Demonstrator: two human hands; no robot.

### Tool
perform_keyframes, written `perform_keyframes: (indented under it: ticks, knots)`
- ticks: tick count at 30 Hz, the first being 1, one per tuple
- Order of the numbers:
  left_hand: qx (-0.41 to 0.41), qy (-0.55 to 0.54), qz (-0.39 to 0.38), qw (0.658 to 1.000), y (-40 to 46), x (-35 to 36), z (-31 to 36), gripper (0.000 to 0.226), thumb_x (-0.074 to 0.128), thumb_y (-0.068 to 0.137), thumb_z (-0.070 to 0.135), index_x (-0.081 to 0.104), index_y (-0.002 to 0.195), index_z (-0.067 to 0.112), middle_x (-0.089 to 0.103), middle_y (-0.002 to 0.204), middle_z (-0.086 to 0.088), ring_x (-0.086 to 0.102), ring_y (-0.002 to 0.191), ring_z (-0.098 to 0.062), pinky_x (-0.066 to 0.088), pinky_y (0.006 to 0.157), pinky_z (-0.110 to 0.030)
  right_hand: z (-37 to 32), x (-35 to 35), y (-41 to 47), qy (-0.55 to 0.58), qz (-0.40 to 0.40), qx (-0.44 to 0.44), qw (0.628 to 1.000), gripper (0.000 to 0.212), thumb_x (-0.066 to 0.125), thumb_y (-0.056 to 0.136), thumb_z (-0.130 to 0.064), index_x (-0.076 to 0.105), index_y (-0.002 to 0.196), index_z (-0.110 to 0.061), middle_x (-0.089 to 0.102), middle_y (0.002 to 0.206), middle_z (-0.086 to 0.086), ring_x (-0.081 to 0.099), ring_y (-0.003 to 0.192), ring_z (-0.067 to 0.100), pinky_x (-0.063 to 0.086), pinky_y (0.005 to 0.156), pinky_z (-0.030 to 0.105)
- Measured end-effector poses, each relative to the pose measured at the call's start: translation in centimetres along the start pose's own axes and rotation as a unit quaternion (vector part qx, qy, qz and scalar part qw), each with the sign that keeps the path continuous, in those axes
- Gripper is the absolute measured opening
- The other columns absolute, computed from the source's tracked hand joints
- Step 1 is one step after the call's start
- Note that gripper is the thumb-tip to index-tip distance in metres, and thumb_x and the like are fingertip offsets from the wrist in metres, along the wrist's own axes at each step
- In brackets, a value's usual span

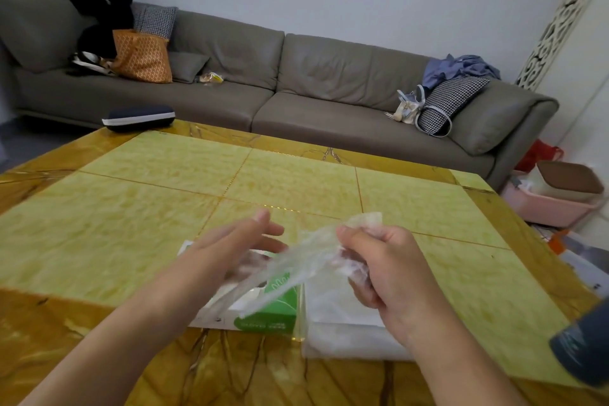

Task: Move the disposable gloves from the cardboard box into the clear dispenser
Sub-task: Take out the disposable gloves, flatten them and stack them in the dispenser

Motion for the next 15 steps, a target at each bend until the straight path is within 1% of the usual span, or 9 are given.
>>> perform_keyframes:
  ticks: [1,3,5,6,7,9,11,13,15]
  knots:
    - [0.01,0.03,-0.039,0.999,-0.3,0.5,0.2,0.063,0.06,0.075,0.088,0.072,0.117,0.044,0.074,0.122,0.015,0.072,0.107,-0.005,0.052,0.096,-0.039,0.1,0.2,-0.1,-0.013,-0.02,0.007,1.0,0.039,0.074,0.096,-0.021,0.066,0.059,-0.015,0.047,0.055,0.01,0.026,0.038,0.015,0.017,0.044,0.023]
    - [0.035,0.083,-0.086,0.992,-0.9,1.8,0.3,0.047,0.068,0.084,0.071,0.069,0.121,0.042,0.074,0.118,0.017,0.07,0.109,-0.002,0.052,0.095,-0.035,0.2,0.6,-0.3,-0.038,-0.061,0.015,0.997,0.038,0.079,0.093,-0.025,0.066,0.058,-0.017,0.036,0.058,0.009,0.023,0.04,0.014,0.016,0.043,0.024]
    - [0.045,0.077,-0.079,0.993,-1.0,2.5,-0.1,0.031,0.075,0.089,0.049,0.075,0.114,0.031,0.078,0.109,0.001,0.074,0.105,-0.02,0.057,0.095,-0.045,0.3,1.0,-0.5,-0.056,-0.098,0.019,0.993,0.039,0.082,0.09,-0.027,0.066,0.056,-0.017,0.03,0.059,0.006,0.021,0.042,0.014,0.017,0.042,0.024]
    - [0.052,0.057,-0.061,0.995,-0.6,2.6,-0.2,0.022,0.075,0.092,0.04,0.077,0.108,0.025,0.079,0.103,-0.004,0.075,0.098,-0.027,0.057,0.092,-0.045,0.3,1.0,-0.5,-0.065,-0.114,0.018,0.991,0.035,0.083,0.088,-0.027,0.068,0.06,-0.012,0.027,0.06,0.004,0.02,0.043,0.015,0.017,0.042,0.023]
    - [0.058,0.035,-0.042,0.997,-0.6,2.7,-0.2,0.013,0.074,0.094,0.032,0.079,0.1,0.022,0.079,0.095,-0.005,0.074,0.087,-0.028,0.057,0.083,-0.039,0.1,1.0,-0.5,-0.075,-0.121,0.013,0.99,0.035,0.085,0.086,-0.028,0.069,0.068,-0.003,0.027,0.06,0.002,0.021,0.045,0.014,0.018,0.042,0.023]
    - [0.051,0.017,0.012,0.998,-0.3,2.2,-0.2,0.01,0.072,0.094,0.021,0.079,0.089,0.017,0.076,0.081,-0.008,0.067,0.071,-0.017,0.053,0.066,-0.023,0.0,0.3,-0.2,-0.09,-0.107,0.001,0.99,0.041,0.088,0.082,-0.028,0.068,0.082,0.008,0.033,0.06,-0.002,0.027,0.049,0.014,0.024,0.045,0.026]
    - [0.054,0.0,0.043,0.998,-0.5,1.7,0.0,0.012,0.071,0.095,0.019,0.078,0.088,0.013,0.075,0.082,-0.013,0.066,0.068,-0.013,0.052,0.061,-0.018,-0.3,-0.4,0.1,-0.066,-0.095,-0.011,0.993,0.04,0.087,0.08,-0.026,0.07,0.088,0.01,0.043,0.062,0.0,0.037,0.052,0.015,0.035,0.046,0.03]
    - [0.059,-0.027,0.056,0.996,-0.6,1.5,0.1,0.011,0.071,0.095,0.019,0.076,0.091,0.011,0.076,0.086,-0.015,0.069,0.073,-0.015,0.055,0.064,-0.021,-0.2,-0.5,0.2,-0.035,-0.12,0.001,0.992,0.039,0.086,0.081,-0.026,0.072,0.093,0.008,0.056,0.073,0.006,0.055,0.063,0.019,0.051,0.057,0.034]
    - [0.062,-0.043,0.06,0.995,-0.7,1.6,0.0,0.013,0.072,0.095,0.023,0.074,0.092,0.011,0.076,0.09,-0.014,0.071,0.078,-0.021,0.058,0.073,-0.03,-0.1,0.0,-0.1,-0.007,-0.157,0.022,0.987,0.027,0.083,0.086,-0.018,0.072,0.096,0.005,0.068,0.089,0.019,0.069,0.082,0.027,0.06,0.071,0.041]
Point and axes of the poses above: each hand's wrist, its own y-axis towards the middle knuckle, its own x-axis out of the palm, z = x × y, the point moved 3 cm from there along y, towards the middle knuckle
